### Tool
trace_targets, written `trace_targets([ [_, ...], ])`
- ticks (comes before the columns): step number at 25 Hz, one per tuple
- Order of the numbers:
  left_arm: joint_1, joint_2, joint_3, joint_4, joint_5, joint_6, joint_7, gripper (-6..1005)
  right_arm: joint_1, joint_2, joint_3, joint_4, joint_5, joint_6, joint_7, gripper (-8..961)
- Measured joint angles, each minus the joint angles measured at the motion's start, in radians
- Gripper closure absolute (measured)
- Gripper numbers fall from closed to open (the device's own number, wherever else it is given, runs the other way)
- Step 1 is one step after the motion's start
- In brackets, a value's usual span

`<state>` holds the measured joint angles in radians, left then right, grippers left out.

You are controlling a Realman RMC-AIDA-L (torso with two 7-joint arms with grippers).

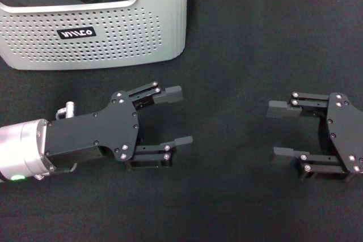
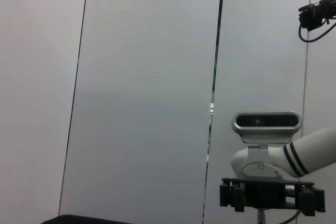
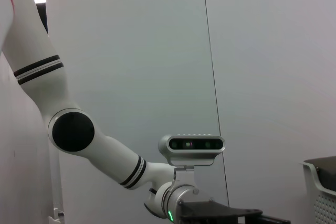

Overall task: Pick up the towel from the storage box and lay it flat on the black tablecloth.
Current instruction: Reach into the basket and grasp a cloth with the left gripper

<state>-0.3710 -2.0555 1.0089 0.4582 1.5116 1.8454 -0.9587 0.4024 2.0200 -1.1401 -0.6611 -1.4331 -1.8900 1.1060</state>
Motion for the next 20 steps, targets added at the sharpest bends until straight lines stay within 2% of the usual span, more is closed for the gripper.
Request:
trace_targets([
  [20, 0.0, 0.0, -0.001, 0.001, -0.004, 0.0, 0.0, 176, -0.004, 0.0, -0.001, 0.003, 0.0, 0.003, 0.0, 320],
])
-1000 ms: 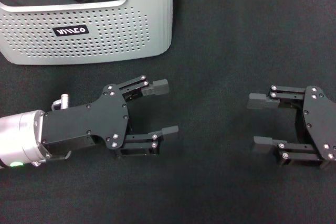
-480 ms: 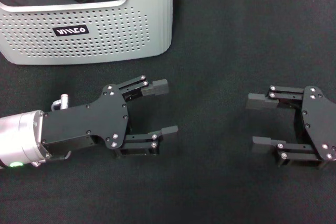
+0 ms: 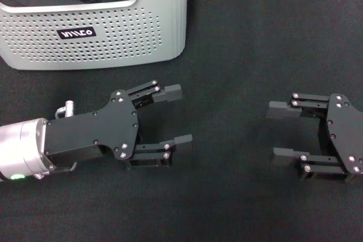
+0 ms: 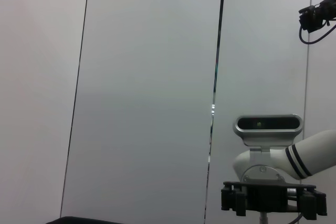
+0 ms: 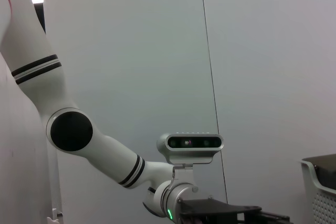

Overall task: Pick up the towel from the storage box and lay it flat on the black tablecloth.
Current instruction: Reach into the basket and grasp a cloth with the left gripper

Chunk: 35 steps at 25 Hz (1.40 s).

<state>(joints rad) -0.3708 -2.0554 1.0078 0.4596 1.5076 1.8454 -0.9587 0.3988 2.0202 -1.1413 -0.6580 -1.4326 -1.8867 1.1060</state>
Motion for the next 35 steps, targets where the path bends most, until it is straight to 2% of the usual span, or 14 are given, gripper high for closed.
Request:
trace_targets([
  [14, -0.003, 0.0, -0.015, 0.003, -0.005, -0.002, 0.001, 183, 0.0, -0.001, 0.006, 0.0, 0.0, 0.0, 0.0, 319],
  [20, 0.004, -0.007, -0.168, 0.013, -0.065, -0.003, 0.005, 186, -0.005, -0.003, 0.009, -0.001, 0.008, 0.0, -0.001, 321],
  [24, -0.015, -0.008, -0.251, 0.027, -0.164, -0.053, -0.115, 188, -0.008, -0.003, 0.011, 0.001, 0.008, 0.009, -0.004, 321],
  [27, -0.03, -0.015, -0.277, 0.1, -0.191, -0.136, -0.24, 189, -0.01, -0.003, 0.011, 0.011, 0.008, 0.019, -0.023, 320],
  [31, -0.025, -0.038, -0.263, 0.272, -0.186, -0.245, -0.321, 191, -0.002, -0.003, 0.011, 0.027, 0.008, 0.03, -0.037, 320],
  [35, -0.025, -0.034, -0.227, 0.4, -0.117, -0.41, -0.377, 193, 0.004, -0.003, 0.01, 0.037, 0.006, 0.04, -0.051, 320],
])
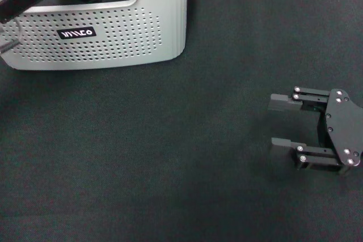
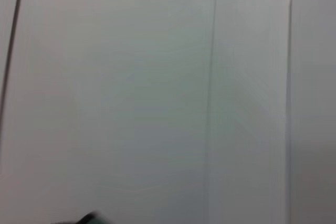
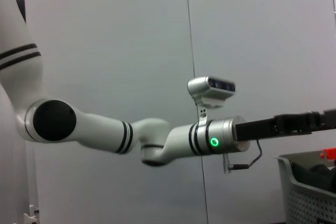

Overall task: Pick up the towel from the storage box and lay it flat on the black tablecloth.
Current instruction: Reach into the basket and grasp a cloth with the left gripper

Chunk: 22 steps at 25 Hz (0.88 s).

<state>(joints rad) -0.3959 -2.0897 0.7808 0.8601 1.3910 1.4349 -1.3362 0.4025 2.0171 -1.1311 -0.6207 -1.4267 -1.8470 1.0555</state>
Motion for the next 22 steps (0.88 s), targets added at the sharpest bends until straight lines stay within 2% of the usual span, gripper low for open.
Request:
trace_targets([
  [6, 0.025, 0.0, 0.0, 0.178, 0.193, -0.132, 0.026, 196, 0.009, 0.003, -0.003, 0.001, 0.001, 0.037, -0.003, 319],
  [10, 0.039, 0.009, -0.004, 0.224, 0.243, -0.142, 0.049, 198, 0.022, 0.006, -0.001, 0.023, 0.011, 0.049, -0.005, 320],
  [17, 0.034, 0.011, -0.004, 0.213, 0.322, -0.152, 0.093, 202, 0.043, 0.006, 0.0, 0.041, 0.044, 0.058, -0.02, 321],
  [22, 0.026, 0.005, -0.005, 0.207, 0.324, -0.157, 0.141, 204, 0.049, 0.006, 0.001, 0.041, 0.046, 0.065, -0.023, 320],
])
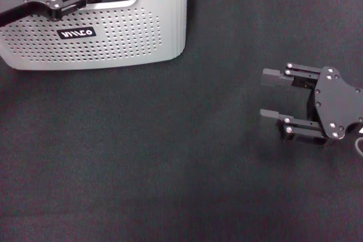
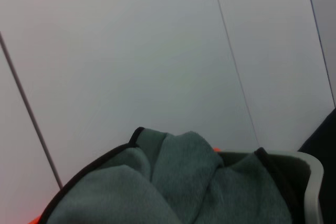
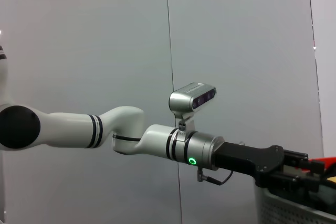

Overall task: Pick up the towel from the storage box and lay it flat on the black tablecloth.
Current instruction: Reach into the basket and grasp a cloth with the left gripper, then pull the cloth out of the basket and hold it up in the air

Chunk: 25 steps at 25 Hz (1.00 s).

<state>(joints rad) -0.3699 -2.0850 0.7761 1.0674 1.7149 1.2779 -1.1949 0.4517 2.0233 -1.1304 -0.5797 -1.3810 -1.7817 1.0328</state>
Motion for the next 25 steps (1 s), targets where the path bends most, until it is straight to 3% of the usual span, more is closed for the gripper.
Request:
trace_targets([
  [2, -0.005, -0.001, 0.0, -0.009, 0.0, -0.006, 0.012, 205, 0.0, 0.0, 0.0, 0.0, 0.0, 0.007, -0.002, 320],
  [12, -0.008, -0.004, 0.006, -0.039, 0.001, -0.015, 0.091, 634, -0.01, -0.001, 0.0, 0.019, 0.0, 0.004, -0.012, 319],
  [19, -0.001, -0.01, 0.006, -0.037, -0.016, -0.016, 0.127, 846, -0.01, -0.002, 0.0, 0.035, 0.0, -0.006, -0.02, 319],
  [23, 0.005, -0.011, 0.006, -0.048, -0.097, -0.015, 0.138, 967, -0.01, -0.002, 0.0, 0.036, -0.001, -0.014, -0.02, 320],
  [25, 0.013, -0.011, 0.007, -0.063, -0.167, -0.005, 0.149, 968, -0.01, -0.002, 0.0, 0.036, -0.001, -0.015, -0.021, 320],
])
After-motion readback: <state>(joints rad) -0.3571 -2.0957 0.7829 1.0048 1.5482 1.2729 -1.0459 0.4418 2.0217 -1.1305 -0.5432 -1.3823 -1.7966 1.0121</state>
